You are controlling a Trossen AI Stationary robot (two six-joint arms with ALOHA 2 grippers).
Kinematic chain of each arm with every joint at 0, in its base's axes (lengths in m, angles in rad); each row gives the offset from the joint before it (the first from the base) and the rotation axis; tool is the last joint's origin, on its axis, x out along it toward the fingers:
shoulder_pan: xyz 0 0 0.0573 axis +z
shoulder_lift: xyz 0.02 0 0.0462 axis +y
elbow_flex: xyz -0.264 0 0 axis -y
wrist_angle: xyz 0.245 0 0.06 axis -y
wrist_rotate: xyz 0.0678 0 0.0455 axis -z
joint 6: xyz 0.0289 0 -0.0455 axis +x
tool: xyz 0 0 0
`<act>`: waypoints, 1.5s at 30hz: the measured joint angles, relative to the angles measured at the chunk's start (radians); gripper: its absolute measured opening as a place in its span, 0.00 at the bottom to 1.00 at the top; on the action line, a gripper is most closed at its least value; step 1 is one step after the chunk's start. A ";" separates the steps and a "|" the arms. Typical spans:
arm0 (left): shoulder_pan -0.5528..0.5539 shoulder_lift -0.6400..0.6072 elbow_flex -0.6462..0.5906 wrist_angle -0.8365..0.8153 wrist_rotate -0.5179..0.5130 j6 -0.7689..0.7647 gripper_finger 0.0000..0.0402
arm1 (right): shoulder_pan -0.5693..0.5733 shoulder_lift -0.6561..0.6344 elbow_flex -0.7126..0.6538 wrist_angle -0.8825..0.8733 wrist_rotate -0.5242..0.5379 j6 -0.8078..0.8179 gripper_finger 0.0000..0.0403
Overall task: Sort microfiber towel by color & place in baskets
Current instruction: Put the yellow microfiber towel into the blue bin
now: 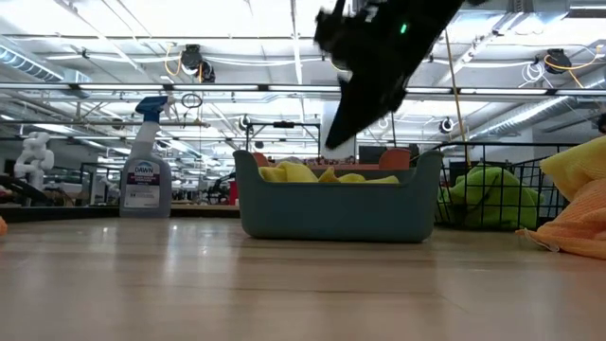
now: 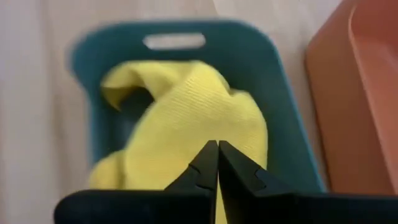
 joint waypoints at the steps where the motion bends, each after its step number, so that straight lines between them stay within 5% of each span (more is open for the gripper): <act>1: 0.000 0.000 0.000 0.000 0.002 0.000 0.83 | 0.006 -0.020 0.000 -0.004 -0.002 -0.004 0.01; 13: 0.000 0.000 0.000 0.001 0.008 -0.024 0.83 | 0.198 -0.242 0.001 -0.195 0.002 0.128 0.01; 23: 0.000 0.000 0.000 0.002 0.017 -0.027 0.83 | 0.505 -0.251 0.001 -0.468 -0.053 0.624 0.06; 32: 0.044 0.000 0.000 0.044 0.045 -0.026 0.83 | 0.691 -0.250 -0.001 -0.759 -0.004 1.112 0.34; 40: 0.107 0.000 0.000 0.068 0.148 -0.026 0.83 | 0.745 -0.244 -0.053 -0.797 -0.010 1.277 0.64; 45: 0.132 0.000 0.000 0.081 0.175 -0.026 0.83 | 0.748 -0.244 -0.107 -0.780 -0.063 1.324 0.72</act>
